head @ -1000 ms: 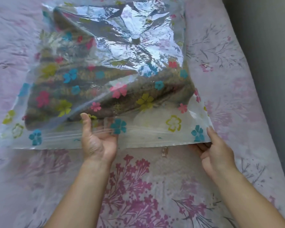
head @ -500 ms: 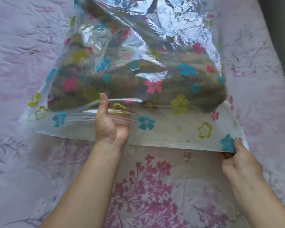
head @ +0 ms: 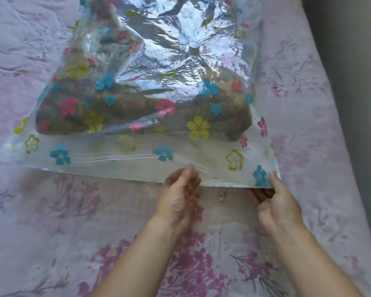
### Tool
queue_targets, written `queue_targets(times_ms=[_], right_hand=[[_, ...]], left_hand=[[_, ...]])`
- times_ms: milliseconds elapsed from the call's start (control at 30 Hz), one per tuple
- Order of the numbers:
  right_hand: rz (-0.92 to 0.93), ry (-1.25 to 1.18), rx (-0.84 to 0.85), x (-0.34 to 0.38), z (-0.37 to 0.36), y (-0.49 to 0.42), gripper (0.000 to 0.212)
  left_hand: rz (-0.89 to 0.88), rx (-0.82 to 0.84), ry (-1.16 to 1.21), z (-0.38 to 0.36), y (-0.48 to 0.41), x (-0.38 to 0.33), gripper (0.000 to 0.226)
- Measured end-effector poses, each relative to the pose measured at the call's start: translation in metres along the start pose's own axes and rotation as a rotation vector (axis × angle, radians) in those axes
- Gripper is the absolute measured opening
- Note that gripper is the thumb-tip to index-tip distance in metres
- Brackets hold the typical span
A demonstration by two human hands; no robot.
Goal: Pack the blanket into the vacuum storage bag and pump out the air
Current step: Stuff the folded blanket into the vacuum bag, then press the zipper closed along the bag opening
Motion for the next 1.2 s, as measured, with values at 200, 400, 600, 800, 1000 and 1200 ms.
queue_targets(times_ms=[200,400,600,800,1000,1200], right_hand=[[0.129,0.250,0.077,0.014,0.013,-0.008,0.023],[0.176,0.417,0.187,0.034,0.018,-0.016,0.036],[0.071,0.335,0.221,0.044,0.019,-0.028,0.026],[0.183,0.412,0.187,0.052,0.024,-0.035,0.024],[0.246,0.497,0.227,0.051,0.021,-0.033,0.017],[0.063,0.375,0.251,0.045,0.020,-0.033,0.012]], left_hand=[[0.186,0.125,-0.365,-0.068,0.042,0.100,0.032],[0.264,0.051,-0.084,-0.118,0.046,0.129,0.013],[0.237,0.080,-0.057,-0.128,0.041,0.136,0.008],[0.181,0.055,-0.064,-0.126,0.036,0.133,0.014],[0.167,0.059,-0.067,-0.122,0.035,0.134,0.009],[0.125,0.099,-0.085,-0.119,0.032,0.129,0.008]])
Point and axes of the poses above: each hand's wrist, its own y-axis away from the middle knuckle, its own z-axis out of the back of the hand, x = y × z, the point moved 8 cm from there along -y, towards the middle knuckle, and after that the axes turned 13 degrees about -x, right-handed, at the moved point
